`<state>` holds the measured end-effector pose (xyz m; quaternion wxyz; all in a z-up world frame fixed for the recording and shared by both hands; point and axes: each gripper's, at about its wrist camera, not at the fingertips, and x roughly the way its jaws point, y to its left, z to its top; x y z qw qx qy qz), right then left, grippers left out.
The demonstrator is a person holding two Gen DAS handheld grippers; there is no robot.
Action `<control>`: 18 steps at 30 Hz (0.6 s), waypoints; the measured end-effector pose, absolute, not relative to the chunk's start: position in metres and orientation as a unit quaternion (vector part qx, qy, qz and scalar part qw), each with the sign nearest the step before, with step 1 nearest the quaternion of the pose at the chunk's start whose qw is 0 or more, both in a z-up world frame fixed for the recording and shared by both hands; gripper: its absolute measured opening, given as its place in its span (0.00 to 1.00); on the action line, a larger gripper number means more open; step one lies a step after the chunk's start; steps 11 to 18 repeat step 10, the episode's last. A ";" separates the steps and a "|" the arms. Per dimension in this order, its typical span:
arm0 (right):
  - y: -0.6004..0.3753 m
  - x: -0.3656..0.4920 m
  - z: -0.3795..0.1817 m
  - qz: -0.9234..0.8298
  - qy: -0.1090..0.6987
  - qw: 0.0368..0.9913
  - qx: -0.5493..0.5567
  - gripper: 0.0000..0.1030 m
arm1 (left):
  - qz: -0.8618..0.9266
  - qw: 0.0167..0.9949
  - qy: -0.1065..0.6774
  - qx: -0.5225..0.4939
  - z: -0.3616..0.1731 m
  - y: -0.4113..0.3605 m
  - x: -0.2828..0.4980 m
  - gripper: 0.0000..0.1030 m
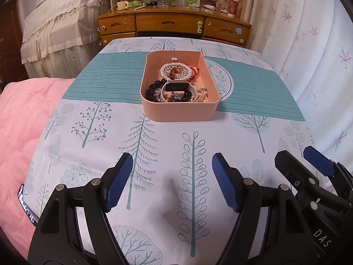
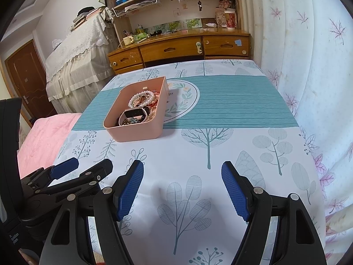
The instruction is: Organize jewelry
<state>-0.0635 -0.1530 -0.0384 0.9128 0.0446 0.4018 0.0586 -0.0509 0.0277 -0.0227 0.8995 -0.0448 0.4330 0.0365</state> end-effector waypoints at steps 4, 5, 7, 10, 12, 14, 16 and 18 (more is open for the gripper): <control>-0.153 -0.063 -0.039 0.059 0.401 0.913 0.044 0.72 | 0.036 0.899 0.434 -0.045 -0.023 0.028 -0.051 0.70; -0.153 -0.064 -0.038 0.059 0.402 0.913 0.045 0.72 | 0.036 0.899 0.434 -0.045 -0.023 0.028 -0.051 0.70; -0.153 -0.063 -0.039 0.059 0.402 0.912 0.045 0.72 | 0.036 0.899 0.435 -0.045 -0.023 0.027 -0.051 0.70; -0.152 -0.063 -0.040 0.058 0.404 0.912 0.045 0.72 | 0.037 0.898 0.435 -0.046 -0.023 0.027 -0.051 0.70; -0.152 -0.063 -0.040 0.058 0.404 0.912 0.045 0.72 | 0.037 0.898 0.435 -0.046 -0.023 0.027 -0.051 0.70; -0.152 -0.063 -0.040 0.058 0.404 0.912 0.045 0.72 | 0.037 0.898 0.435 -0.046 -0.023 0.027 -0.051 0.70; -0.152 -0.063 -0.040 0.058 0.404 0.912 0.045 0.72 | 0.037 0.898 0.435 -0.046 -0.023 0.027 -0.051 0.70; -0.152 -0.063 -0.040 0.058 0.404 0.912 0.045 0.72 | 0.037 0.898 0.435 -0.046 -0.023 0.027 -0.051 0.70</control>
